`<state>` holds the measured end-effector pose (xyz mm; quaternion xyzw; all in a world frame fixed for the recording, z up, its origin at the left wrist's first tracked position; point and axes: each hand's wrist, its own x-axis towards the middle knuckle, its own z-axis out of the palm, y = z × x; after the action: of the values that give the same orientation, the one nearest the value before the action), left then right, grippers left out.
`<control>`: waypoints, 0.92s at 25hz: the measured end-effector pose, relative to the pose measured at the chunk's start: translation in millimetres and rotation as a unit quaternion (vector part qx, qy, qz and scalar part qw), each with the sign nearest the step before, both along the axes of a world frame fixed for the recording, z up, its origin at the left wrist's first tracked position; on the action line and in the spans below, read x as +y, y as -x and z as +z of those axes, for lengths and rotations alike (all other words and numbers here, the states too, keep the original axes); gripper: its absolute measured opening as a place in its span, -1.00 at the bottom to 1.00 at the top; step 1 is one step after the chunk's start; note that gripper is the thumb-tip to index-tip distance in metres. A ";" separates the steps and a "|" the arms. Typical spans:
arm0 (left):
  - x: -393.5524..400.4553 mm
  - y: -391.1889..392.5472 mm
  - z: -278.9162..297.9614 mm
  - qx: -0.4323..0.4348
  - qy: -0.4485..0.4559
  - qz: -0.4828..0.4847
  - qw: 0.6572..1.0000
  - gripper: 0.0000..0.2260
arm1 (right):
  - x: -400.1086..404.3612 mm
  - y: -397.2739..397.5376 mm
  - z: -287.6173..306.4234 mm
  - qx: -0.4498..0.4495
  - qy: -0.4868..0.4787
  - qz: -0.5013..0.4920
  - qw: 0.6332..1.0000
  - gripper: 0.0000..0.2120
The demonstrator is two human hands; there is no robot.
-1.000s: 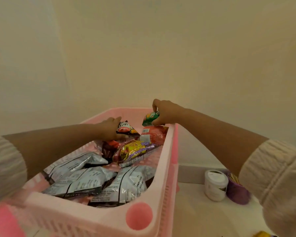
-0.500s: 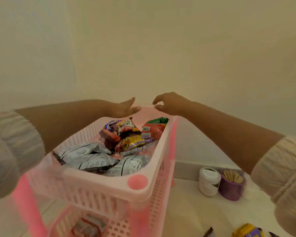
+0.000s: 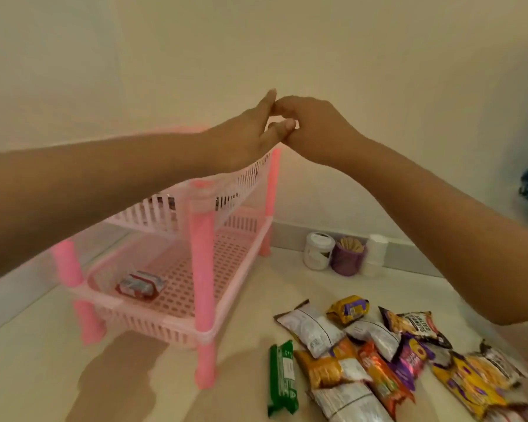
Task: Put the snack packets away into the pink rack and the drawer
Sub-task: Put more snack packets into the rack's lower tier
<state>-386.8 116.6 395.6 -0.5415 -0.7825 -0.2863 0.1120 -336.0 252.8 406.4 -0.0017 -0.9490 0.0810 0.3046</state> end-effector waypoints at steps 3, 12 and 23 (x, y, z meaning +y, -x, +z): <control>-6.8 -20.4 -32.0 0.067 0.106 -0.040 0.991 -0.31 | 9.1 -57.6 -40.7 -0.039 0.024 0.017 0.999 -0.64; -36.3 -90.2 -210.3 0.029 0.126 -0.067 0.989 -0.33 | 63.9 -216.5 -226.5 -0.180 0.243 -0.060 0.951 -0.67; -1.5 -170.1 -395.0 -0.296 -0.060 0.188 0.934 -0.21 | -5.1 -295.1 -401.1 -0.264 0.329 -0.045 0.906 -0.56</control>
<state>-216.7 115.1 0.6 -0.2673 -0.8489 -0.4543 -0.0406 -40.9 247.7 5.3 -0.1655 -0.9131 0.3715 0.0281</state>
